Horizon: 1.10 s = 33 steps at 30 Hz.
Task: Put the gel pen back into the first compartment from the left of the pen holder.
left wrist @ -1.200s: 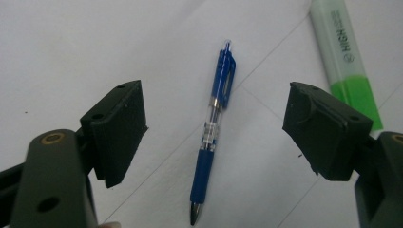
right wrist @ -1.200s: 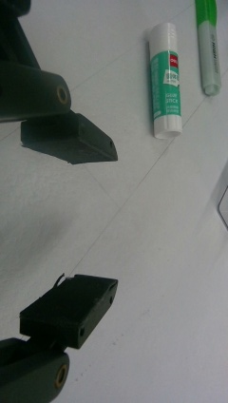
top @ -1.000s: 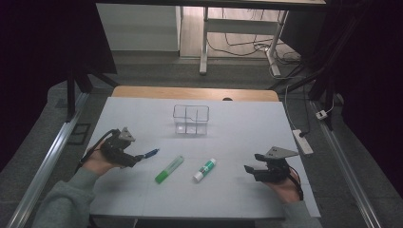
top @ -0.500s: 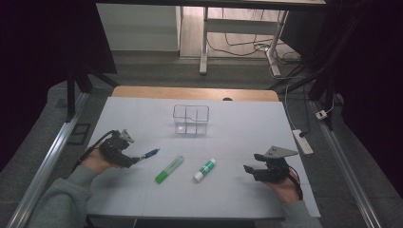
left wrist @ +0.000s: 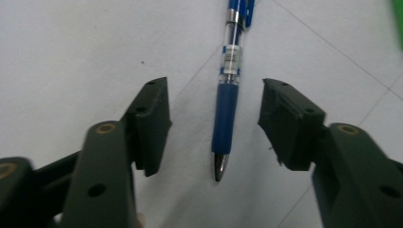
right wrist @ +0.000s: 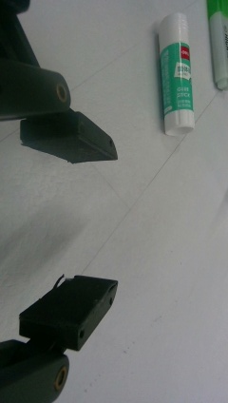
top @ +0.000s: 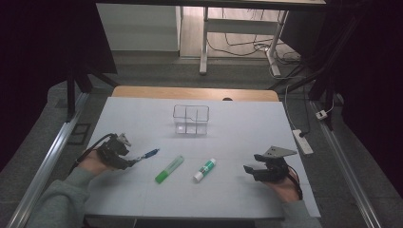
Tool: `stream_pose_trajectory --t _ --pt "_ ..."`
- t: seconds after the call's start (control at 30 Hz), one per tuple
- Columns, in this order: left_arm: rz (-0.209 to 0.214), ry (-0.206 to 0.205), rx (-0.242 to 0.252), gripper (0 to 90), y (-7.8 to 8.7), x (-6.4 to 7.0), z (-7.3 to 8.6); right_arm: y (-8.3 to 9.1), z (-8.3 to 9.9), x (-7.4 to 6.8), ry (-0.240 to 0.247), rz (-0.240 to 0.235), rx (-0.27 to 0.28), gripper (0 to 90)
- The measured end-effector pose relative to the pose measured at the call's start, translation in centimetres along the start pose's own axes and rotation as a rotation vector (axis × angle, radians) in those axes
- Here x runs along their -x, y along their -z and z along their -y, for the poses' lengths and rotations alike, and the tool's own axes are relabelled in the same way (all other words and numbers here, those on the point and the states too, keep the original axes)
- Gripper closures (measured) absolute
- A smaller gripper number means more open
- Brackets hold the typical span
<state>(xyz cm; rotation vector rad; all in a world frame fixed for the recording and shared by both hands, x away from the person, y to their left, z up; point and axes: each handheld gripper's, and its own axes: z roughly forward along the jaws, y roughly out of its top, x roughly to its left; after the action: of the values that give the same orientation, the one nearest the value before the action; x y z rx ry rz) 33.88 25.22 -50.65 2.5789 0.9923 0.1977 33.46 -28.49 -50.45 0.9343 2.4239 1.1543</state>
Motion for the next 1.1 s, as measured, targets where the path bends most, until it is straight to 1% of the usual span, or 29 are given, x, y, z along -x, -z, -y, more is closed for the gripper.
stream_pose_trajectory --t 0.27,0.37,0.47,0.57,0.7,0.83,1.0,1.03,1.1 --pt "0.036 -0.024 -0.041 53.2 -0.56 -0.01 -0.01 -0.07 0.05 0.07 -0.004 -0.001 -0.003 32.1" --pt "0.041 -0.031 -0.055 60.3 -0.77 0.02 -0.06 -0.09 0.04 0.04 -0.004 -0.001 -0.005 32.1" --pt "0.052 -0.049 -0.066 69.5 -0.98 0.08 -0.12 -0.12 0.02 0.06 -0.003 -0.001 -0.004 32.1" --pt "0.047 -0.059 -0.074 77.6 -1.01 0.20 -0.27 -0.13 0.04 0.05 -0.003 -0.001 -0.008 32.1" --pt "0.044 -0.059 -0.080 78.7 -1.01 0.25 -0.37 -0.13 0.03 0.06 0.003 0.001 -0.013 32.1" --pt "0.022 -0.068 -0.079 79.0 -1.00 0.58 -0.36 -0.09 0.01 0.05 0.003 -0.001 -0.010 32.1" --pt "0.013 -0.059 -0.058 79.1 -0.92 0.64 -0.10 -0.06 0.00 0.03 0.003 0.003 -0.010 32.1" --pt "0.005 -0.057 -0.051 79.1 -0.85 0.62 -0.05 -0.06 0.00 0.03 0.003 0.003 -0.010 32.1" --pt "0.005 -0.050 -0.030 79.1 -0.51 0.54 -0.02 -0.07 0.01 0.07 0.005 0.002 -0.007 32.1"
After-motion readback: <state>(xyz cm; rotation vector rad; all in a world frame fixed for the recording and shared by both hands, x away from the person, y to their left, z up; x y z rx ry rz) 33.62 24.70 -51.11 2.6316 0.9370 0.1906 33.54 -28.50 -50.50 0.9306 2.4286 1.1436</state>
